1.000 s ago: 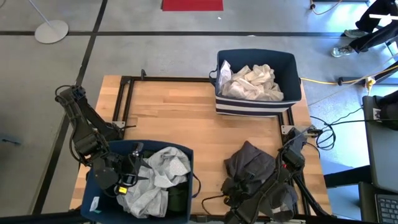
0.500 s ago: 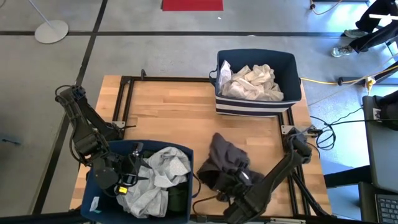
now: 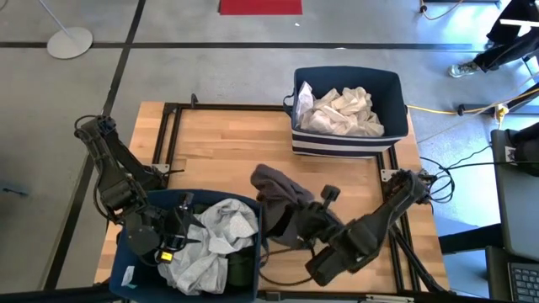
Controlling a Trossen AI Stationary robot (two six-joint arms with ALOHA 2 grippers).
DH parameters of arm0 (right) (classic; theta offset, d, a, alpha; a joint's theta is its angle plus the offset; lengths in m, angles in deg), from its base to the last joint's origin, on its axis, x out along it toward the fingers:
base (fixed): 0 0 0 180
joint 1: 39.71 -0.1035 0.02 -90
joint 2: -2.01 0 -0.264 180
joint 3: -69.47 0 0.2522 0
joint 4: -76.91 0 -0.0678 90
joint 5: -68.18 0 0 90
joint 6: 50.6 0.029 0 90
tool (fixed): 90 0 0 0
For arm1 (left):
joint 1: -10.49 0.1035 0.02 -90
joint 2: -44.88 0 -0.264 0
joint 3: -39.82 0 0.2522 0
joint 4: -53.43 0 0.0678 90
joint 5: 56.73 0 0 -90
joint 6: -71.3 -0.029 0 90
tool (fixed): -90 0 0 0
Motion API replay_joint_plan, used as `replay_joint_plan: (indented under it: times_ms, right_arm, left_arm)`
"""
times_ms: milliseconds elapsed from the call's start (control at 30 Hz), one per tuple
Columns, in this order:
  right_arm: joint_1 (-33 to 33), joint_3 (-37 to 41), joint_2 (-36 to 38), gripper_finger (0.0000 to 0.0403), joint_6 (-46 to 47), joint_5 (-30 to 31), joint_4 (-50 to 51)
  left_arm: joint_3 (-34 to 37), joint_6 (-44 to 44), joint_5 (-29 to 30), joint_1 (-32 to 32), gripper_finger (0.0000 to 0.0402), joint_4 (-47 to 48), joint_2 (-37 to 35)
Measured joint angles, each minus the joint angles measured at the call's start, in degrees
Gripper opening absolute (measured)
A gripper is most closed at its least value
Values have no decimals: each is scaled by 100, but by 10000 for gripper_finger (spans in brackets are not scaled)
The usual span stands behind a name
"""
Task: Sort clothes
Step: Put the black pants into the bottom laundry bin
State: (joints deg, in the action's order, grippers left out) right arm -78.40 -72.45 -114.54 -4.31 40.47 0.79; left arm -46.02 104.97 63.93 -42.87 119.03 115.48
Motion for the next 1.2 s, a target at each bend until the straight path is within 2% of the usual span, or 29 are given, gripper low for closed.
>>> replay_joint_plan:
  times_ms: [167,300,433,633,733,833,1033,1200]
  right_arm:
    - [291,-687,15,8,-794,478,-77]
    - [611,-649,168,8,-1691,765,-840]
    - [922,-662,229,9,-2923,1008,-1930]
    - [1390,-663,253,9,-5306,1015,-4390]
    - [1586,-664,253,9,-6356,417,-5701]
    - [1740,-664,253,9,-6807,-554,-6721]
    - [1859,-664,230,9,-7045,-2627,-8220]
    - [1846,-664,102,9,-7026,-4133,-9139]
  left_arm:
    - [-196,-180,1,-32,172,11,-115]
    - [-373,-317,0,-71,172,8,-346]
    - [-512,-409,1,-79,172,3,-670]
    - [-583,-527,4,-78,172,-22,-1259]
    - [-583,-615,4,-72,172,-25,-1566]
    - [-583,-739,10,-72,172,-57,-1874]
    - [-583,-1107,380,-72,172,-258,-2462]
    - [-583,-1641,478,-72,172,-852,-2815]
